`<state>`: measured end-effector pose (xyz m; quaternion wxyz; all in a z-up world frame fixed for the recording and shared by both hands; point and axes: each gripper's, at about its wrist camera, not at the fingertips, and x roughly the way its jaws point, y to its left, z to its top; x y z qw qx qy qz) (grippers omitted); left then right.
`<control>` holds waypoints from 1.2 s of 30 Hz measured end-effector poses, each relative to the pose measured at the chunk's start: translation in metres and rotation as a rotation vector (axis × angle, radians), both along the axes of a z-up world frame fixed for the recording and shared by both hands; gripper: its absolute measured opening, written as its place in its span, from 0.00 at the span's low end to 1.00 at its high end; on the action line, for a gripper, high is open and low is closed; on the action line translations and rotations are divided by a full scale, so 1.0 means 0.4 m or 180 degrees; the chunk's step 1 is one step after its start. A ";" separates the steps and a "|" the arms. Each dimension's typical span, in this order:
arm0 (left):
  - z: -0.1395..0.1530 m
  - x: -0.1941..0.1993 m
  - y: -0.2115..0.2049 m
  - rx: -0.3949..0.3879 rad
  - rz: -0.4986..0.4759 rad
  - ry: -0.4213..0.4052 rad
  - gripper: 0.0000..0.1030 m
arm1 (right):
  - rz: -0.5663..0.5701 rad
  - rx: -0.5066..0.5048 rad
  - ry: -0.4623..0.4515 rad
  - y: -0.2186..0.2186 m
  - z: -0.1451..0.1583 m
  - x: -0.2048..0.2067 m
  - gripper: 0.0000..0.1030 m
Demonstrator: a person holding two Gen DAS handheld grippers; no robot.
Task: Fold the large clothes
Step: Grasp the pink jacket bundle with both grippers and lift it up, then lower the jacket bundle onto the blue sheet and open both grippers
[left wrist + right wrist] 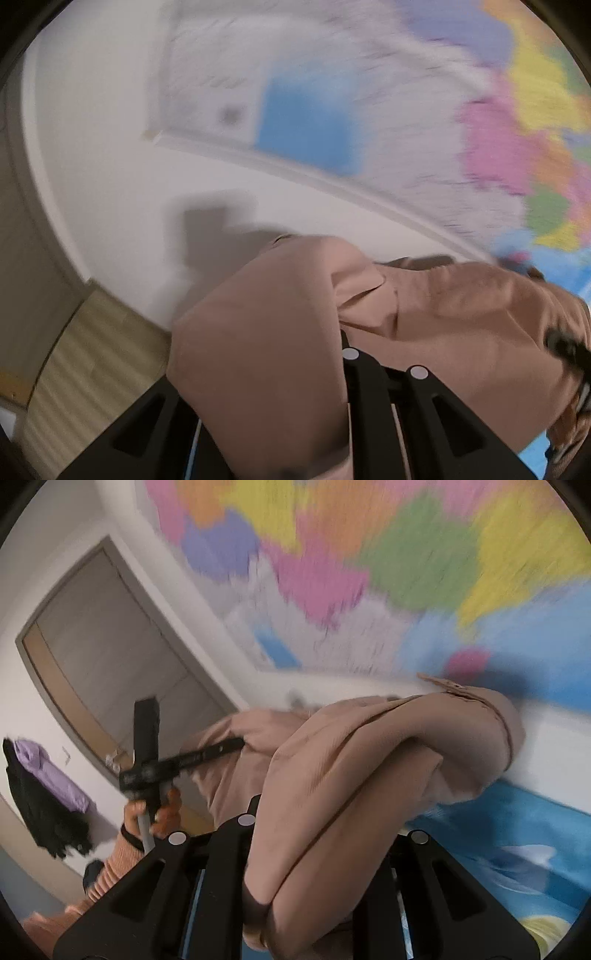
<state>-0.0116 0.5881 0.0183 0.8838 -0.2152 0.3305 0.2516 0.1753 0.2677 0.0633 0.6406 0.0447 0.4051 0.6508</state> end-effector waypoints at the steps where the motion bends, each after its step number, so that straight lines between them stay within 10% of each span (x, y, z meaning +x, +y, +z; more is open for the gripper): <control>1: -0.041 -0.006 0.031 -0.0079 0.0075 0.0018 0.12 | 0.0058 -0.0127 0.0033 0.034 -0.045 -0.012 0.13; 9: -0.222 -0.074 0.137 -0.0460 0.0300 -0.0015 0.22 | 0.0065 -0.0671 0.0592 0.058 -0.257 -0.012 0.33; 14: -0.223 -0.085 0.135 -0.0369 0.0361 0.0133 0.36 | -0.0221 -0.0702 0.0666 -0.031 -0.254 0.031 0.79; 18: -0.211 -0.092 0.123 -0.0228 0.0404 0.0251 0.51 | -0.0370 -0.0537 0.0867 -0.095 -0.268 0.079 0.72; 22: -0.166 -0.123 0.083 -0.0001 0.0540 0.0279 0.56 | -0.0377 -0.0565 0.0828 -0.078 -0.271 0.106 0.27; 25: -0.118 -0.148 0.053 0.0243 0.0765 0.0241 0.61 | -0.0382 -0.0755 0.0431 -0.015 -0.248 0.075 0.20; 30: -0.081 -0.146 -0.029 0.0317 0.0578 0.0148 0.62 | -0.0391 -0.1035 0.0338 0.054 -0.267 0.072 0.26; 36: -0.128 -0.090 -0.134 0.0356 0.0158 0.0311 0.64 | -0.0636 -0.1141 0.0238 -0.005 -0.242 0.076 0.60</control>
